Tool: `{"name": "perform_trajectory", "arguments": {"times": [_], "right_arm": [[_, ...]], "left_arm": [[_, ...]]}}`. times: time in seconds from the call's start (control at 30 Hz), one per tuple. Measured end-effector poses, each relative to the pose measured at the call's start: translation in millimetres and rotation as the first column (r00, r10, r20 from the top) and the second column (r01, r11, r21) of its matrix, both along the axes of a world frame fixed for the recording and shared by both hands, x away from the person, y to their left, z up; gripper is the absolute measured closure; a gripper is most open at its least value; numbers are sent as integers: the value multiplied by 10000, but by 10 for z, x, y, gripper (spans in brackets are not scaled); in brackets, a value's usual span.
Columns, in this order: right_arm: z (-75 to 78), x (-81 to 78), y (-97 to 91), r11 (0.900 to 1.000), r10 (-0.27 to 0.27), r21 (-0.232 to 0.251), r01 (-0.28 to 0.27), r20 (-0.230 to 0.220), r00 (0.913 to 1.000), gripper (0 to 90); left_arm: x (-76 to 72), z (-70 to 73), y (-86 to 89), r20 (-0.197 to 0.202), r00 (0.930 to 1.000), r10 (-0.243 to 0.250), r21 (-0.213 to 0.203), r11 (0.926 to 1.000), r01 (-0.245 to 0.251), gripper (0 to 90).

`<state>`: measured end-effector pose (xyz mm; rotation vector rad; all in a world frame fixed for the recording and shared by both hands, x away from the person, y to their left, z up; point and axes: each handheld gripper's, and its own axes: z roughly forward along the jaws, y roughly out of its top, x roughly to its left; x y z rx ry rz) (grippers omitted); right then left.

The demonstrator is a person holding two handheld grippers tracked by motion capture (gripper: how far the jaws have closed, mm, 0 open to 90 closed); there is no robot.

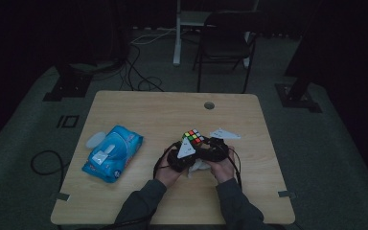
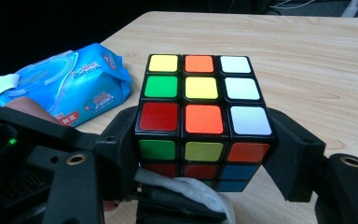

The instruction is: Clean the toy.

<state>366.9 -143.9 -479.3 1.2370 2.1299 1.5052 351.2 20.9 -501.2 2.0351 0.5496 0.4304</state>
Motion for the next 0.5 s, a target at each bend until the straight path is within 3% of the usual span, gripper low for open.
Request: {"name": "perform_trajectory", "arguments": {"times": [0.1, 0.5], "right_arm": [[4, 0, -7, 10000, -35, 20, 35, 28, 10000, 344], [4, 15, -64, 9997, -262, 34, 262, 64, 9996, 344]], "left_arm": [[-4, -37, -2, -17, 10000, 16, 269, 9996, -16, 878], [-63, -35, 70, 74, 10000, 23, 291, 9996, -25, 878]]}}
